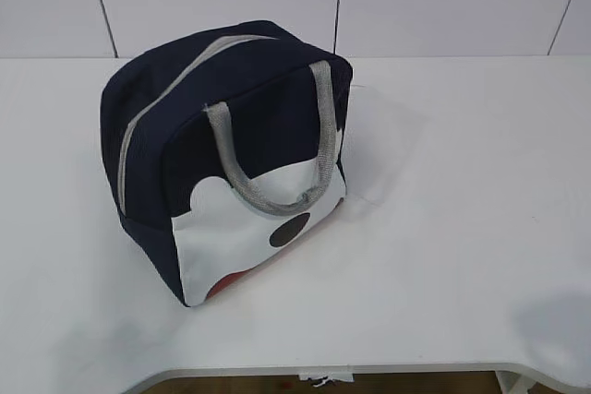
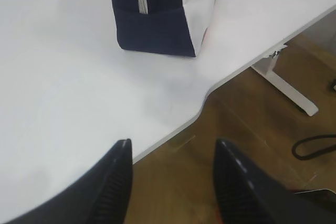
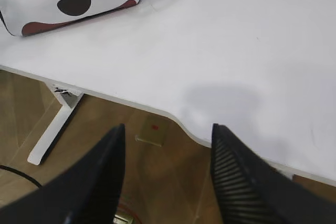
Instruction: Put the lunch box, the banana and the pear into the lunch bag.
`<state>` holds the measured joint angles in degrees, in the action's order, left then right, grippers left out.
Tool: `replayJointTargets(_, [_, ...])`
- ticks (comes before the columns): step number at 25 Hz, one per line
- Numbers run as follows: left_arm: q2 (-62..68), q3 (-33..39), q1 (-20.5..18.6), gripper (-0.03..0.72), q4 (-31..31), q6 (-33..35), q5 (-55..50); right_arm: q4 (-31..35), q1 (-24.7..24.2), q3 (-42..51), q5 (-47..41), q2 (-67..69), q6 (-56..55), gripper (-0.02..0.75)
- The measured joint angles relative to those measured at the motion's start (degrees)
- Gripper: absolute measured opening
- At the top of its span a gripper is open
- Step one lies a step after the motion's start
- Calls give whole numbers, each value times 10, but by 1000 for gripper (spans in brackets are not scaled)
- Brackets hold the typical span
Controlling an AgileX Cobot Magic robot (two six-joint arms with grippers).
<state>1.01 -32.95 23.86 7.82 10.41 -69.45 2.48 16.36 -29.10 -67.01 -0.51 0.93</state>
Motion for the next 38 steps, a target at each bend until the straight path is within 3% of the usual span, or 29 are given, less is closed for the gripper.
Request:
replayJointTargets(19, [-5,28,0,379,-1,0,50,-2,-2,5,15,-4,0,414])
replayJointTargets(23, [-5,28,-40,379,-1,0,50,-2,-22,5,15,-4,0,414])
replayJointTargets(25, [-5,28,-121,379,-1,-1,50,-2,-63,5,15,-4,0,414])
replayJointTargets(29, [-5,28,-183,369,-1,-1,50,-2,-123,5,15,-4,0,414])
replayJointTargets(38, [-5,28,-195,348,-1,-1,50,-2,-161,5,15,-4,0,414])
